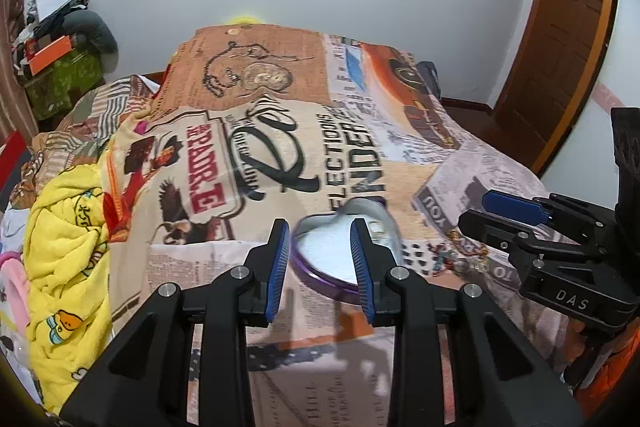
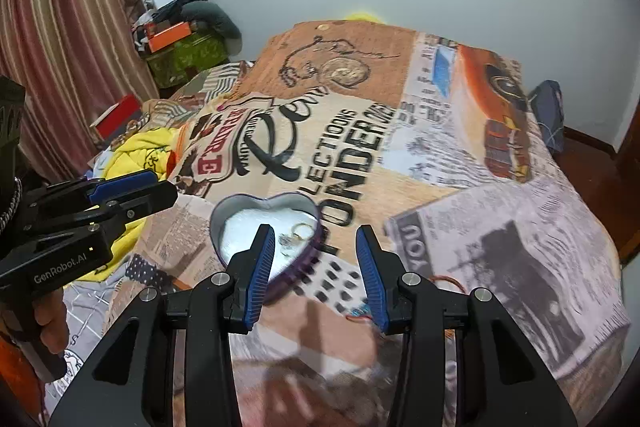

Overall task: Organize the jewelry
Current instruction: 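Move both grippers back toward the remaining jewelry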

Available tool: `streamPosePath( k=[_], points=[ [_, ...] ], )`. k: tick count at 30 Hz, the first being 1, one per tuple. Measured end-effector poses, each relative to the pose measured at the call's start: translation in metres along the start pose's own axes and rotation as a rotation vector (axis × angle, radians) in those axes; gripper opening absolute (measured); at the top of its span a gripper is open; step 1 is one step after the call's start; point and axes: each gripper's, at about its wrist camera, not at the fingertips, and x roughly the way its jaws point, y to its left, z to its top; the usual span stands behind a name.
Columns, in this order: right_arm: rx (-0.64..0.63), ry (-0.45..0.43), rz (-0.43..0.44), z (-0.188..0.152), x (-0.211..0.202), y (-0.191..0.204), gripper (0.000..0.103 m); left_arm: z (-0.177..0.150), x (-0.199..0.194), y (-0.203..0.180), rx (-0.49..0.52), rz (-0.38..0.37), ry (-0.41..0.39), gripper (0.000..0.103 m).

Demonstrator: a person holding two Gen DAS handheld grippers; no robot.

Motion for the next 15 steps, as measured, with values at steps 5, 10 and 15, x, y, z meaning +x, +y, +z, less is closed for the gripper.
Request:
streamPosePath(
  k=[5,10,15],
  points=[
    [0.023,-0.015,-0.035,-0.008,-0.02,-0.017,0.038,0.0,0.001,-0.022,0.017,-0.033,0.019,0.031],
    [0.053,-0.022,-0.074,-0.018,-0.036,-0.037,0.039,-0.002,0.004,-0.05,0.055,-0.067,0.037,0.031],
    [0.099,-0.017,-0.116,-0.031,-0.048,-0.064,0.039,-0.006,0.015,-0.077,0.085,-0.11,0.076,0.031]
  ],
)
